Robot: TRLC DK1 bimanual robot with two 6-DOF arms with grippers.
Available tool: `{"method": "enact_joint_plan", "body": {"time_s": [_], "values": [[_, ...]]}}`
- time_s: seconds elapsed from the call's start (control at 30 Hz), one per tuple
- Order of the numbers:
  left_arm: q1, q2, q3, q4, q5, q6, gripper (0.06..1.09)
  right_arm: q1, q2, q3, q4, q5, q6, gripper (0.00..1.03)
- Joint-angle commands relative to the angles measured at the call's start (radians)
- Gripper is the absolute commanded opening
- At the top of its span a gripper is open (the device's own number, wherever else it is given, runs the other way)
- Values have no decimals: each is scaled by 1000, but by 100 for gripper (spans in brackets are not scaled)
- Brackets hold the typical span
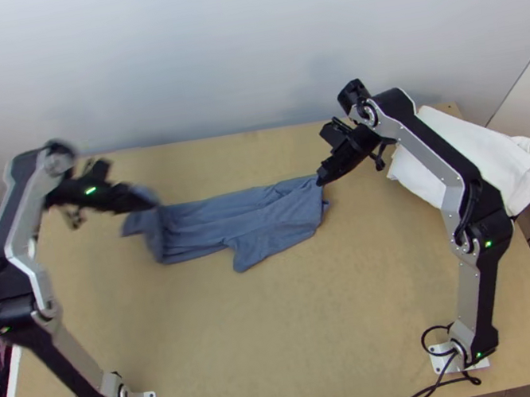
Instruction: Fold the t-shirt
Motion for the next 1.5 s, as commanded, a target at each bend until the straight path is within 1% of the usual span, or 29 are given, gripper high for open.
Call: {"method": "enact_joint_plan", "body": {"time_s": [0.0,0.07,0.13,0.23,0.4,0.53,0.57,0.6,0.67,0.7,0.73,0.77,0.9,0.97,1.1,1.23,1.33,1.4,1.47], "values": [[-324,153,274,36,52,-212,10,-17,-75,-67,1,5,6,4],[-393,233,386,55,67,-274,10,-31,-103,-90,1,5,6,4],[-459,311,497,70,77,-304,10,-48,-126,-113,1,6,8,4],[-540,354,501,193,77,-373,10,-77,-155,-155,2,8,8,4],[-628,442,501,262,86,-381,10,-114,-202,-235,24,8,9,4],[-654,503,501,392,89,-478,10,-128,-225,-279,45,11,15,4],[-659,514,501,435,87,-501,12,-131,-230,-285,47,11,18,4],[-662,522,501,481,86,-527,19,-134,-235,-288,48,11,20,4],[-663,531,503,552,60,-559,45,-140,-239,-296,54,9,21,4],[-663,532,504,570,44,-571,62,-140,-242,-297,56,9,23,4],[-660,532,504,584,30,-582,88,-138,-245,-299,56,9,26,4],[-657,532,504,592,23,-585,106,-135,-250,-302,57,9,26,4],[-646,511,498,581,21,-586,105,-112,-258,-314,70,9,34,4],[-648,472,477,558,21,-573,105,-106,-258,-314,70,9,34,6],[-643,391,435,513,3,-556,105,-102,-258,-302,70,9,34,6],[-593,337,434,388,-2,-479,105,-100,-264,-299,70,11,34,6],[-547,285,426,297,-62,-393,105,-100,-276,-304,70,9,34,7],[-513,262,426,196,-98,-306,105,-99,-281,-307,70,9,34,7],[-479,252,418,95,-158,-235,103,-88,-281,-305,70,9,34,7]]}}
